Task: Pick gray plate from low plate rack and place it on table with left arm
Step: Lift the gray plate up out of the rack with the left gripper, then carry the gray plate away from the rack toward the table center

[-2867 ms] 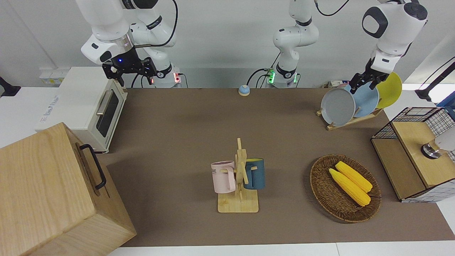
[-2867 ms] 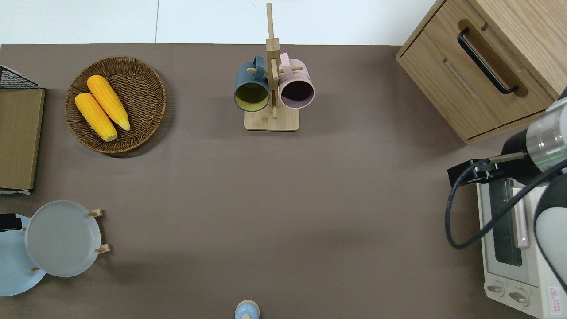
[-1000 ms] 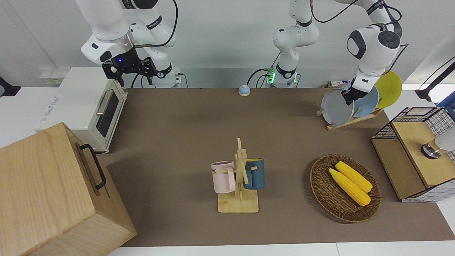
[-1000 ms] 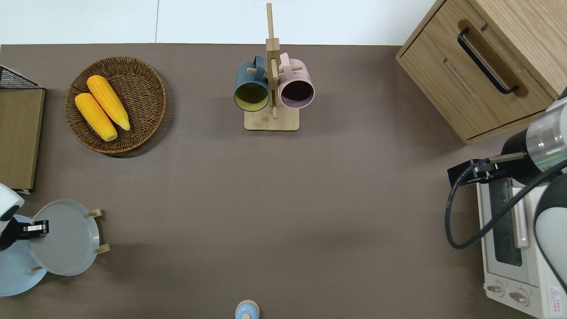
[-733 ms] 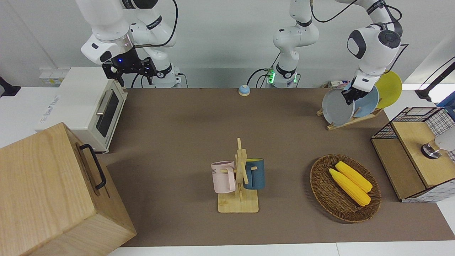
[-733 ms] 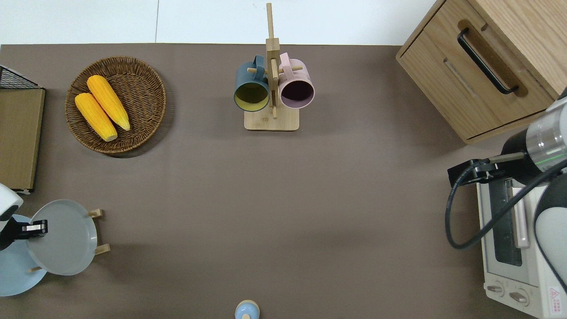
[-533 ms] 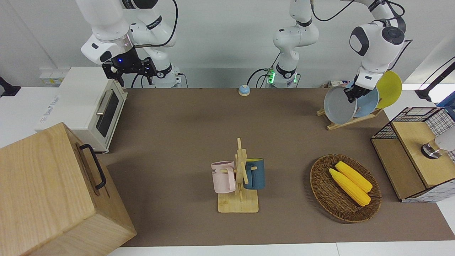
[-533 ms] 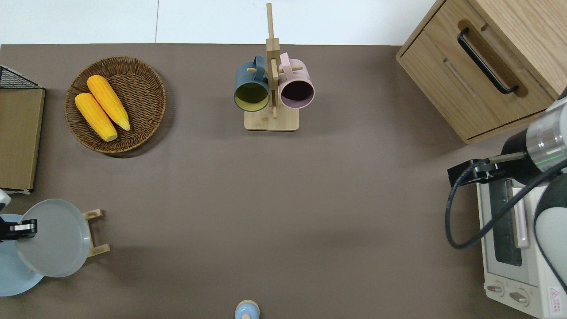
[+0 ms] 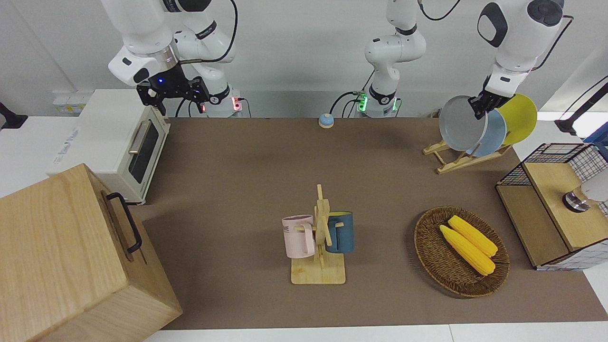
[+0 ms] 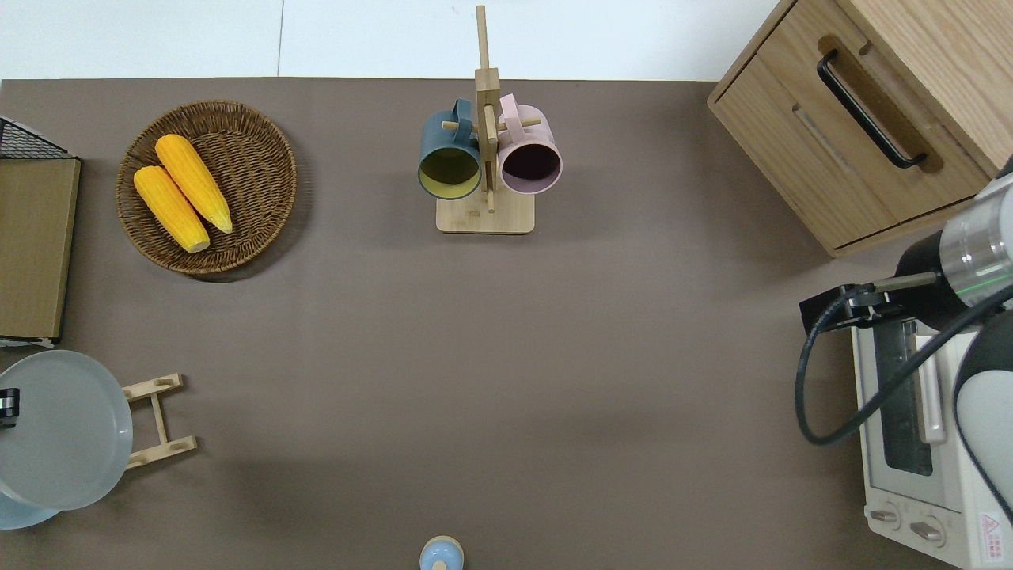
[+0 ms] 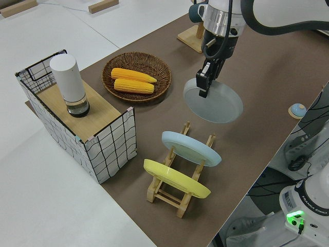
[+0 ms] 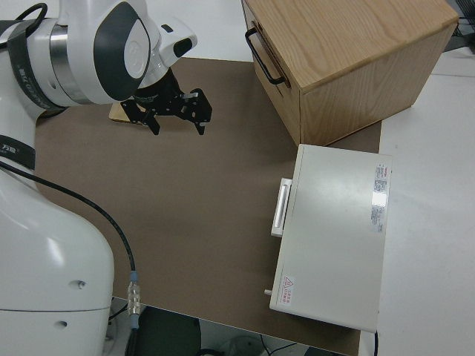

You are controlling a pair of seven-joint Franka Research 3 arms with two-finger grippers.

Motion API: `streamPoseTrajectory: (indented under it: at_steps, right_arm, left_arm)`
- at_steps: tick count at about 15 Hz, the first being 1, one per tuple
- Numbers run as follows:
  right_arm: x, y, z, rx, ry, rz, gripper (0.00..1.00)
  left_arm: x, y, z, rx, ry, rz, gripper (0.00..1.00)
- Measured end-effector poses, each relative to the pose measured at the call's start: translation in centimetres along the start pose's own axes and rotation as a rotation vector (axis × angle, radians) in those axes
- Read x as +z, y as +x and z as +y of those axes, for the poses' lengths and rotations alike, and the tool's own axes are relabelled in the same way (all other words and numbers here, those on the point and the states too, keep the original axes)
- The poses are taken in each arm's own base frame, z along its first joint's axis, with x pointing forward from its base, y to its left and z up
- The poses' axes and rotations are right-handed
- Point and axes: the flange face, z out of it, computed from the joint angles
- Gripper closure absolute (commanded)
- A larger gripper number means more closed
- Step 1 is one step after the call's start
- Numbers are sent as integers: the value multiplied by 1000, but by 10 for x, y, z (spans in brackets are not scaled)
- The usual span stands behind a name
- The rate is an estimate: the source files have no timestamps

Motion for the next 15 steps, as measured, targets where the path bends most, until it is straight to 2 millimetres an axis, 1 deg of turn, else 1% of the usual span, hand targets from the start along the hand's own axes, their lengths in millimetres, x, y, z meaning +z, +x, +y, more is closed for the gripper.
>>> streamPoseTrajectory:
  at_steps: [1, 3, 6, 8, 11, 12, 15]
  right_arm:
    - [0, 0, 0, 0, 0, 0, 17]
    - [0, 0, 0, 0, 0, 0, 17]
    - [0, 0, 0, 0, 0, 0, 17]
    - [0, 0, 0, 0, 0, 0, 17]
    - [0, 0, 0, 0, 0, 0, 17]
    - [0, 0, 0, 0, 0, 0, 17]
    - [0, 0, 0, 0, 0, 0, 17]
  left_arm:
    - [-4, 0, 1, 3, 2, 2, 963]
    - [-6, 1, 7, 11, -2, 4, 963]
    - [-6, 3, 24, 28, -49, 1, 963]
    - [-5, 5, 40, 44, -105, -2, 961]
    - [-1, 8, 70, 72, -203, -17, 961]
    - [2, 10, 84, 84, -247, -28, 961]
    - [10, 13, 113, 90, -382, -40, 961]
